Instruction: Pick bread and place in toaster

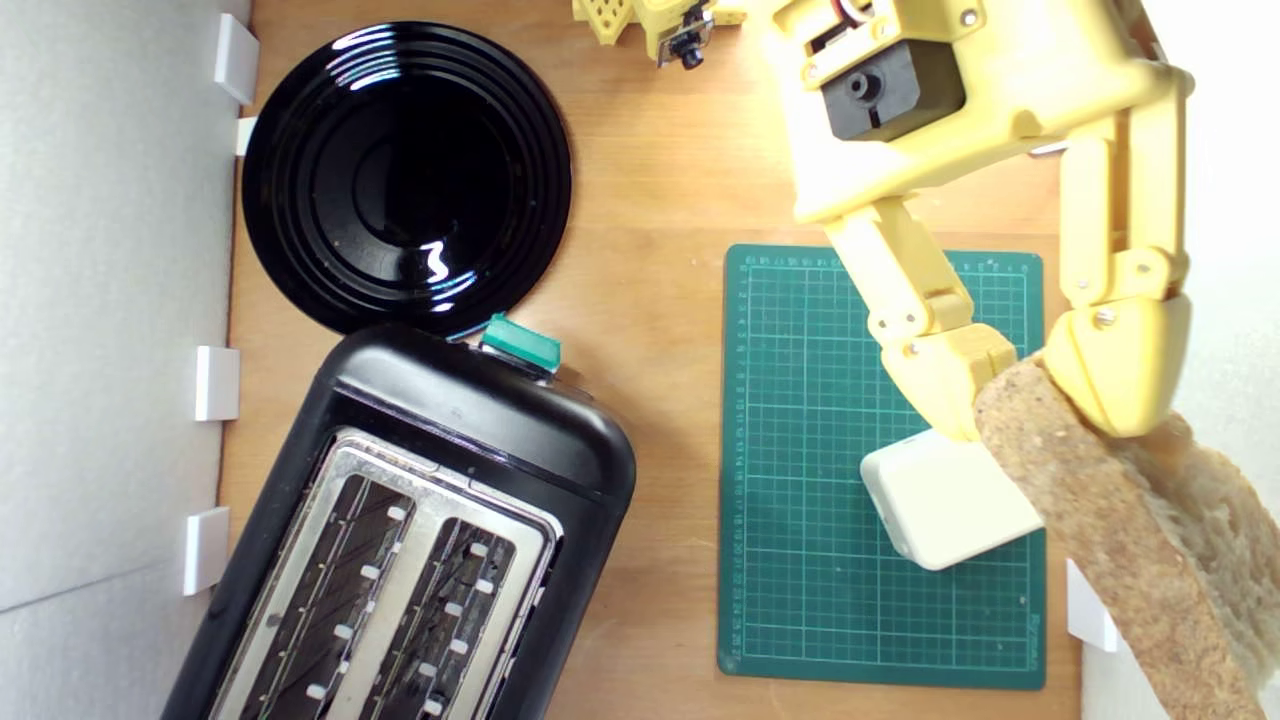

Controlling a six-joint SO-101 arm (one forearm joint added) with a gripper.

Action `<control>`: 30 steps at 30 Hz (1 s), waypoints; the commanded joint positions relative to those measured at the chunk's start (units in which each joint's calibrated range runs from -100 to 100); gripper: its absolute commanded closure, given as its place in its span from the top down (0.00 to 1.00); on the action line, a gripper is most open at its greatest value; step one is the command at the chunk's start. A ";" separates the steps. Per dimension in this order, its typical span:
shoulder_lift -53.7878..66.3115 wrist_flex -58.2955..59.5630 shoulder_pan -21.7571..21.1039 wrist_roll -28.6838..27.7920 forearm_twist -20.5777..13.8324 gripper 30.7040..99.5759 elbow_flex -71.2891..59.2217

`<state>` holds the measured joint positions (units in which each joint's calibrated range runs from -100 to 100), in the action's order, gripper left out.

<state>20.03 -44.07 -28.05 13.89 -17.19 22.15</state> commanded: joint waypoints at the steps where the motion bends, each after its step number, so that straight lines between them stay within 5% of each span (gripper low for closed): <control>1: -1.31 -6.61 1.54 3.92 -0.85 0.42 12.13; 24: -2.23 -15.49 20.16 31.49 -0.94 0.42 17.03; 30: -2.23 -16.85 20.64 32.69 -6.20 0.42 17.03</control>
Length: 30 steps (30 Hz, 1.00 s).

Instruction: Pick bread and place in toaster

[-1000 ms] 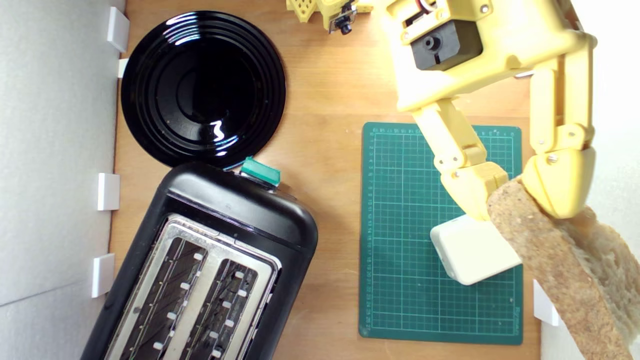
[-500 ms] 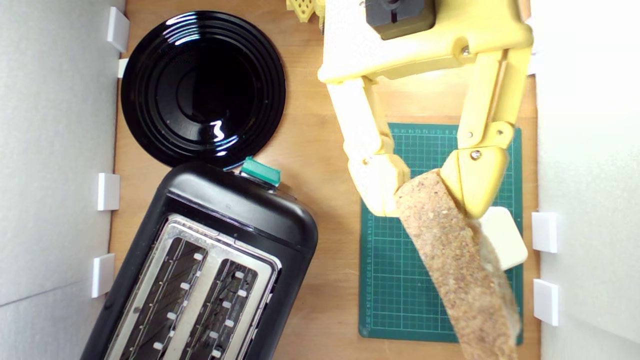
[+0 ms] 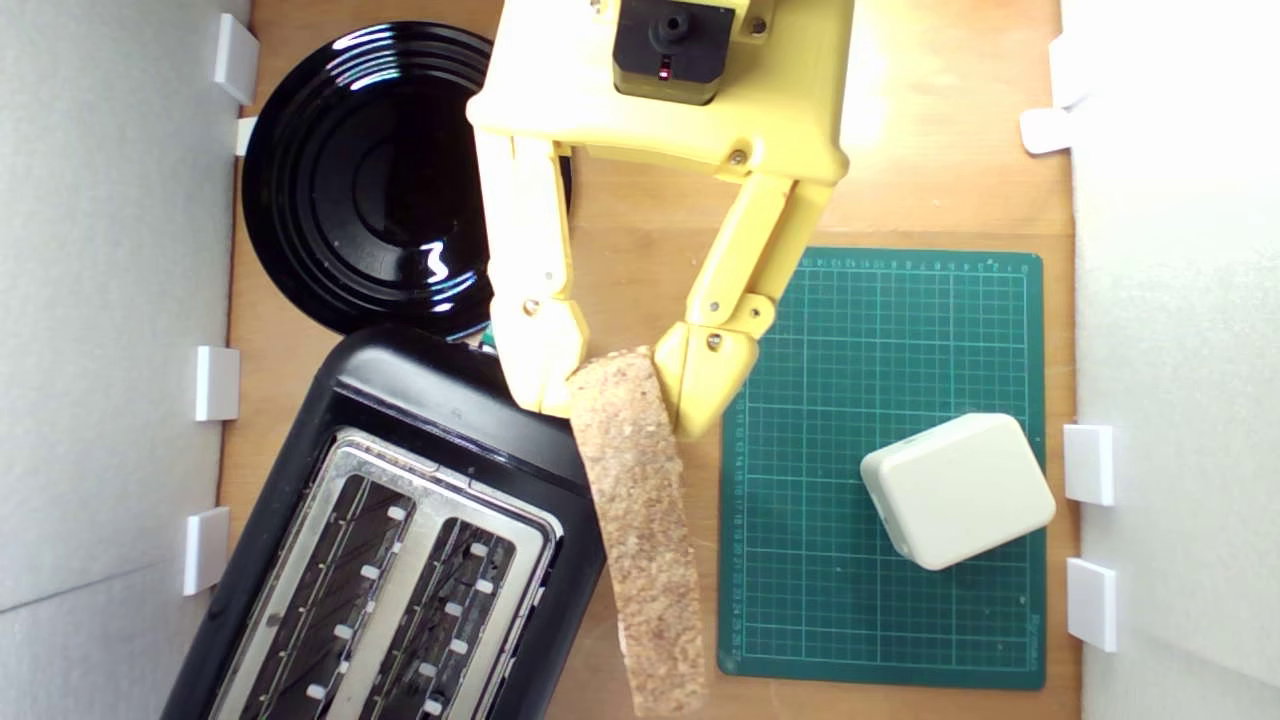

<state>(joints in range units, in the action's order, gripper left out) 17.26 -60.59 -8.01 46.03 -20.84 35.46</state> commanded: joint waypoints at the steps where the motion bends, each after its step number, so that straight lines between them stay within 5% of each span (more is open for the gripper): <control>1: 0.54 -0.41 0.76 0.61 -3.28 0.42 3.71; 18: -2.29 -0.24 1.40 2.02 -19.69 0.42 3.71; 30: -3.70 -0.24 5.91 1.97 -19.15 0.42 3.08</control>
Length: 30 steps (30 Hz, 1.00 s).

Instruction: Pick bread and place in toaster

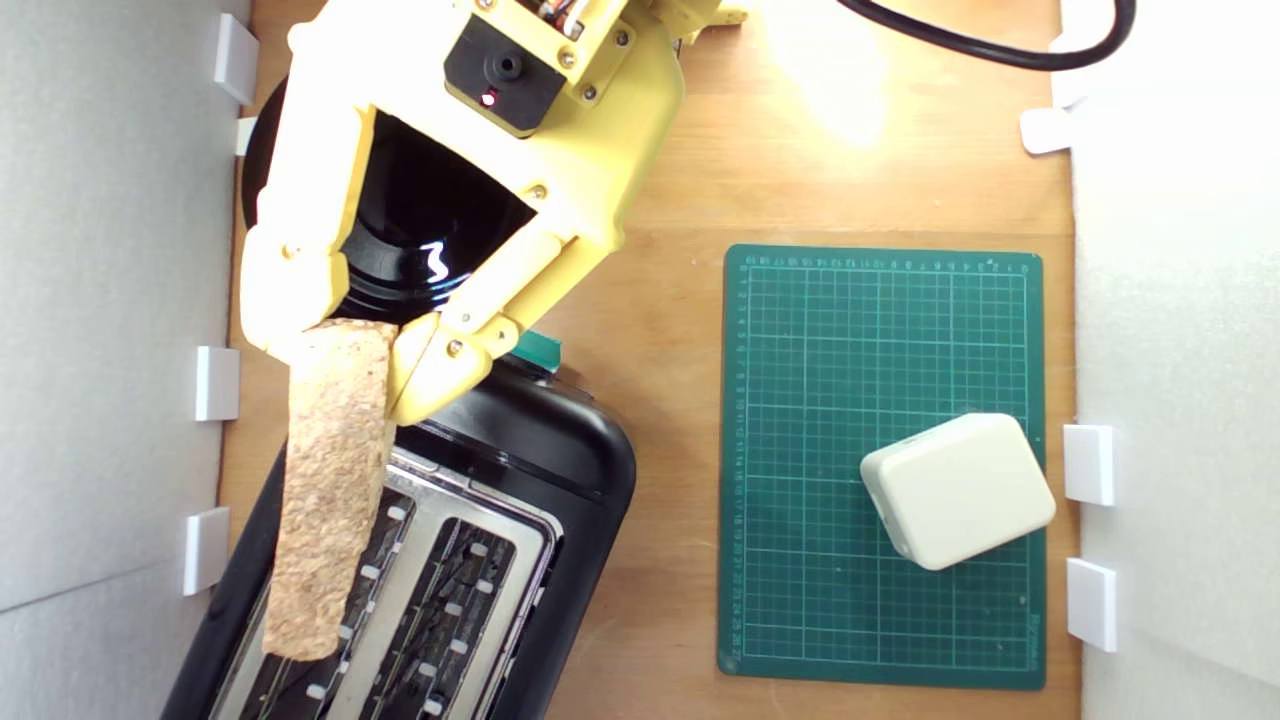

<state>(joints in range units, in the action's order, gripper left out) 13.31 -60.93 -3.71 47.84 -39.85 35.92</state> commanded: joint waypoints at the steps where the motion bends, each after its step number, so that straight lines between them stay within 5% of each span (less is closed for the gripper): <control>1: 0.16 0.01 2.18 0.21 0.86 0.42 2.62; 8: -2.91 0.01 9.43 1.62 9.39 0.42 2.62; 16: -4.66 0.01 12.41 1.62 11.29 0.42 2.43; 20: -6.16 0.18 14.99 1.73 16.19 0.42 2.43; 30: -6.99 0.10 16.52 2.51 19.81 0.42 2.34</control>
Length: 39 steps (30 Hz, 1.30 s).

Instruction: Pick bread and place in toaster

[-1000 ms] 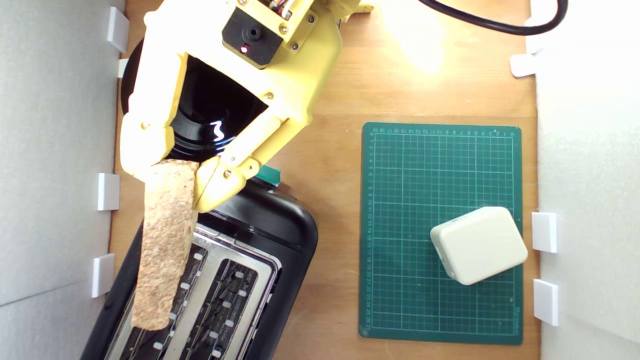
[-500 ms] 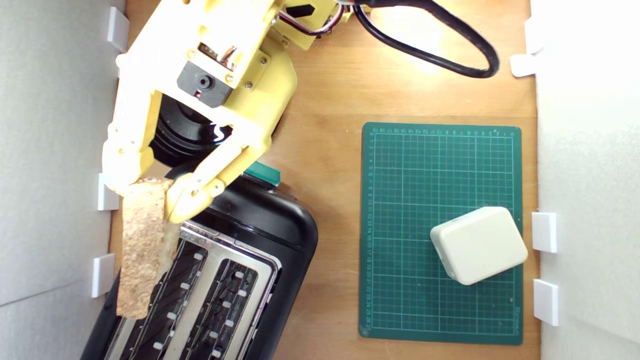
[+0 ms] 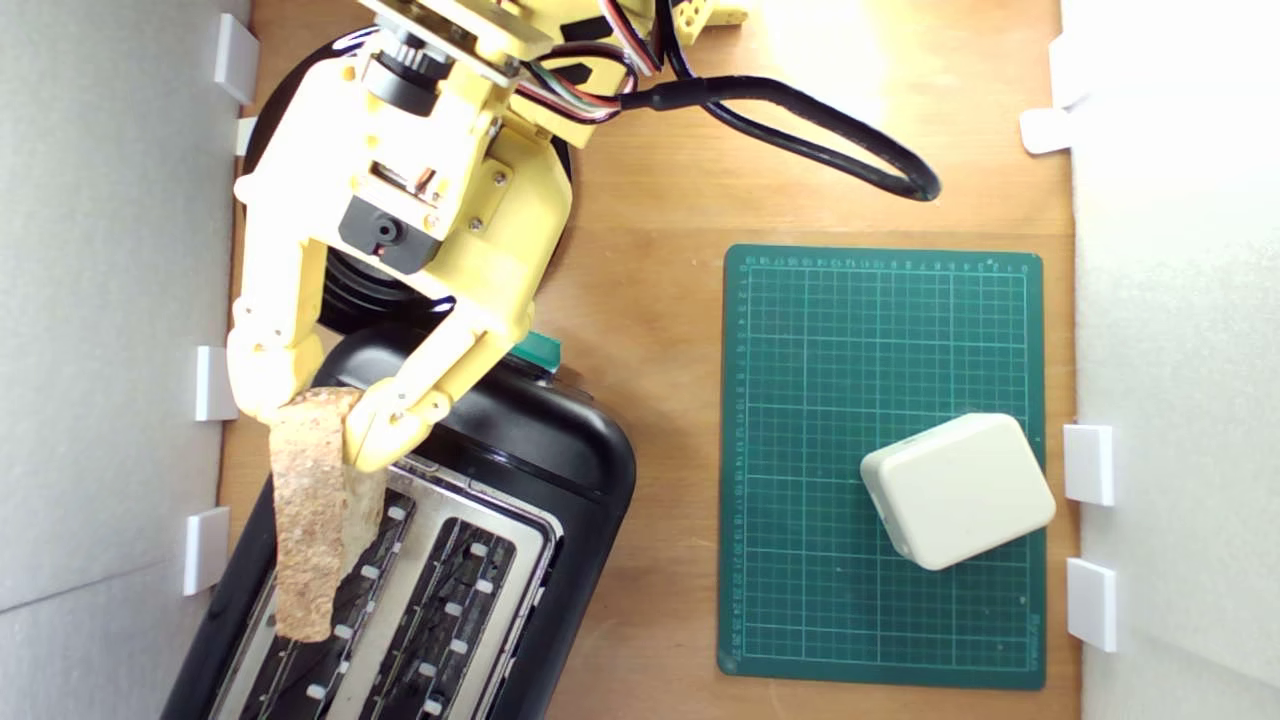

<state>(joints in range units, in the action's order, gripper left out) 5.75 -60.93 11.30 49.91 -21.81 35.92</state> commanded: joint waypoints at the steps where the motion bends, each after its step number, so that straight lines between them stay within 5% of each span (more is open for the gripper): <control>1: 0.49 0.10 1.83 0.65 2.59 0.42 2.34; 19: -2.93 0.10 5.54 1.54 6.40 0.42 2.34; 39: -12.33 0.35 5.70 1.18 5.58 0.42 2.53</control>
<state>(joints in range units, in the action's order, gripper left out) -6.43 -60.17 16.34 51.25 -15.77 36.94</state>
